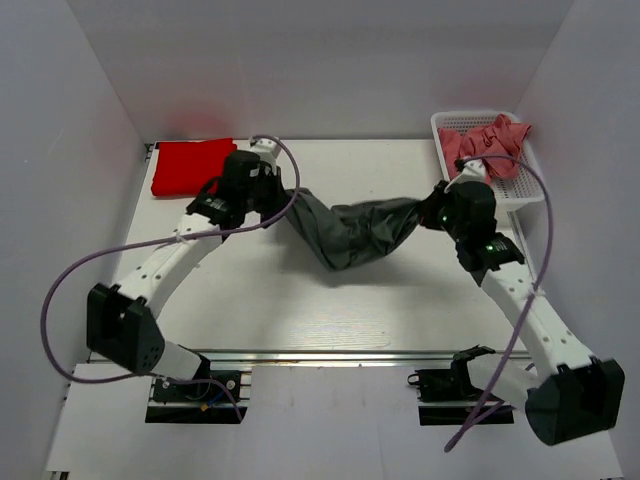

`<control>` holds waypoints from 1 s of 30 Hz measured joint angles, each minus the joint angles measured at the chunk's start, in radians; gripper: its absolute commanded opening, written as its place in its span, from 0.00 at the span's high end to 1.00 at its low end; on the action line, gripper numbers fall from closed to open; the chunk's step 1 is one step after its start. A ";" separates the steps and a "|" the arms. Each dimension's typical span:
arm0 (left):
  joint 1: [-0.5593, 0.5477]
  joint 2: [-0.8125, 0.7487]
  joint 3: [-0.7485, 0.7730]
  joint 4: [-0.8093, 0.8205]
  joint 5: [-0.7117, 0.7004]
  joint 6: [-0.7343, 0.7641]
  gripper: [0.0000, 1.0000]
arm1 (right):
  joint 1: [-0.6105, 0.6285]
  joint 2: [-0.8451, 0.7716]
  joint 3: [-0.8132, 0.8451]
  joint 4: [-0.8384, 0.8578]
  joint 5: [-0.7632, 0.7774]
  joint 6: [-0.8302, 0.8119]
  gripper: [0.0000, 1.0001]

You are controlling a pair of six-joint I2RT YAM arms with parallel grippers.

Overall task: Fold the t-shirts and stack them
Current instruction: Flatten out the tshirt

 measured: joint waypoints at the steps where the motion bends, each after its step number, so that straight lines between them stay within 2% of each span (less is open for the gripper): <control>1: 0.000 -0.027 0.026 0.003 -0.007 0.008 1.00 | 0.000 -0.030 0.032 0.008 0.029 -0.011 1.00; 6: 0.000 -0.182 0.122 0.015 -0.089 0.036 1.00 | 0.000 -0.105 0.195 0.051 0.204 -0.069 1.00; 10: 0.002 -0.308 0.155 0.006 -0.210 0.040 1.00 | 0.000 -0.142 0.273 0.058 0.376 -0.119 1.00; 13: 0.002 -0.372 0.169 -0.010 -0.264 0.036 1.00 | 0.002 -0.159 0.316 0.057 0.449 -0.157 1.00; 23: 0.000 -0.407 0.257 -0.037 -0.165 0.041 1.00 | 0.008 -0.230 0.397 0.050 0.415 -0.229 1.00; 30: 0.003 -0.364 0.274 -0.004 -0.183 0.042 1.00 | 0.008 -0.237 0.409 0.067 0.404 -0.247 1.00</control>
